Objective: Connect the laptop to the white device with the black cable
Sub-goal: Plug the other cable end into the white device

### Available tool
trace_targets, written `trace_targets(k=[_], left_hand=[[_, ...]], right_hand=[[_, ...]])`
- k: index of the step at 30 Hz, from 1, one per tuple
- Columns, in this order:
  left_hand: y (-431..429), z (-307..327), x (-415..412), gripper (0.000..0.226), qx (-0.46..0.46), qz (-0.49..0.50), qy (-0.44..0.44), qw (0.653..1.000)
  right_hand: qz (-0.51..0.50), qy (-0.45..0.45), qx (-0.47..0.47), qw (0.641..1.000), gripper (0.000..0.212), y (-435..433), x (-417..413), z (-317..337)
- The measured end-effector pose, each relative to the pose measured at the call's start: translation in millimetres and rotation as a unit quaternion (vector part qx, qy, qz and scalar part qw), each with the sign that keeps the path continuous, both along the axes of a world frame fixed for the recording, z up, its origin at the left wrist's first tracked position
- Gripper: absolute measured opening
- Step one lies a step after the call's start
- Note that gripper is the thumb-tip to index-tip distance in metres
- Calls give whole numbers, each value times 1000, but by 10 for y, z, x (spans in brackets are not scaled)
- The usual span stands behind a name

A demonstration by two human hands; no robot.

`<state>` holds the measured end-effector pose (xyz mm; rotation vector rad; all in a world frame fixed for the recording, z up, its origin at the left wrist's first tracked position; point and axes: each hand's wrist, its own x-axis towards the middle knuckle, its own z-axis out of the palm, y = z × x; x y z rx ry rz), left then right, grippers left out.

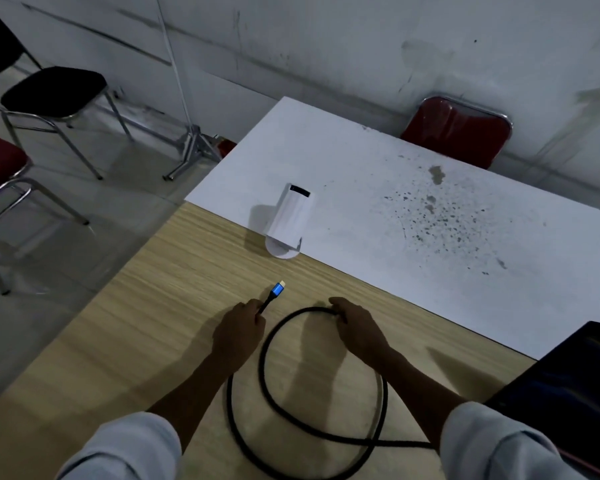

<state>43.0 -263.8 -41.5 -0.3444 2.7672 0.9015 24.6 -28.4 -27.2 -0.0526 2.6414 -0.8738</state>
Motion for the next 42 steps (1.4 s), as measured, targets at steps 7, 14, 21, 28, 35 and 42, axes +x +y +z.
trace_targets(k=[7,14,21,28,35,42], left_hand=[[-55,-7,2,22,27,26,-4,999],[-72,34,-7,16,61,40,2,997],[-146,8,-93,41,77,16,2,997],[-134,-35,-216,14,56,55,7,997],[-146,-51,-279,13,116,58,8,991],[-206,-72,-360,30,155,2,47,987]], right_hand=[[-90,-81,201,972,40,70,-6,-12],[-55,-48,140,987,11,198,-63,-16],[-17,-25,124,992,23,-9,-242,12],[-107,22,-61,992,46,-552,-932,319],[-227,-102,-275,929,96,-1097,-1570,580],[-266,-149,-266,914,77,-1150,-1649,379]])
